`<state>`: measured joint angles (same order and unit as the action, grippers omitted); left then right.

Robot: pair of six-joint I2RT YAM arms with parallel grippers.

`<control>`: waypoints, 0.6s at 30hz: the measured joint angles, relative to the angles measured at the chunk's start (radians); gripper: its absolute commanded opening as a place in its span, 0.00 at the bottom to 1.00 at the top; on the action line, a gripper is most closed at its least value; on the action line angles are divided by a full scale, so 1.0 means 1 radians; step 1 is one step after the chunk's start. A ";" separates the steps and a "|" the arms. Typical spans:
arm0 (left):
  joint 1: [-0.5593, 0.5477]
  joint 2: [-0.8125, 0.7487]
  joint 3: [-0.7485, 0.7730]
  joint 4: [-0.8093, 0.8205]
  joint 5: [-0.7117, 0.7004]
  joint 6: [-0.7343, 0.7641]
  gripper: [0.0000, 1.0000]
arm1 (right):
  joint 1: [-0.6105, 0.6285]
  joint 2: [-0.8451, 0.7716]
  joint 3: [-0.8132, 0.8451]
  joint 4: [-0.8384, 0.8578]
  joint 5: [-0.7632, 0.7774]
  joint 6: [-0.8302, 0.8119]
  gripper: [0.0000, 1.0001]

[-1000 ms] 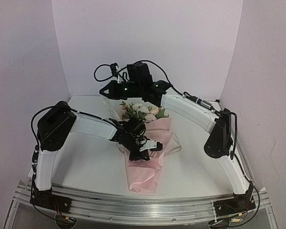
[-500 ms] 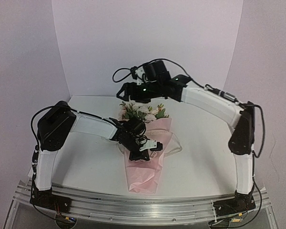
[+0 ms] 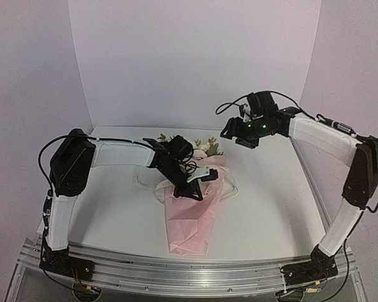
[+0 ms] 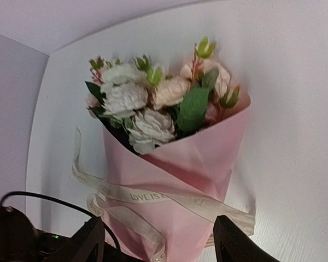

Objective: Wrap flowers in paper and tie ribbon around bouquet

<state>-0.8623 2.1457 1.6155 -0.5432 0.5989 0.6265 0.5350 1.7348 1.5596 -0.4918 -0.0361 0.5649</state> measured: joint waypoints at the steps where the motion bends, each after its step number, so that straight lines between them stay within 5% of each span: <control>1: 0.007 0.005 0.015 0.000 0.007 -0.004 0.00 | 0.004 0.025 -0.013 -0.005 -0.016 0.008 0.68; 10: 0.048 0.063 0.055 0.003 0.035 -0.053 0.00 | 0.013 0.079 -0.066 0.010 -0.110 0.046 0.75; 18: 0.050 0.120 0.057 0.042 -0.002 -0.133 0.00 | -0.029 0.239 -0.001 0.028 -0.187 -0.076 0.69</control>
<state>-0.8126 2.2654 1.6730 -0.5013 0.5970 0.4932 0.5057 1.9738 1.5583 -0.4638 -0.2234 0.4888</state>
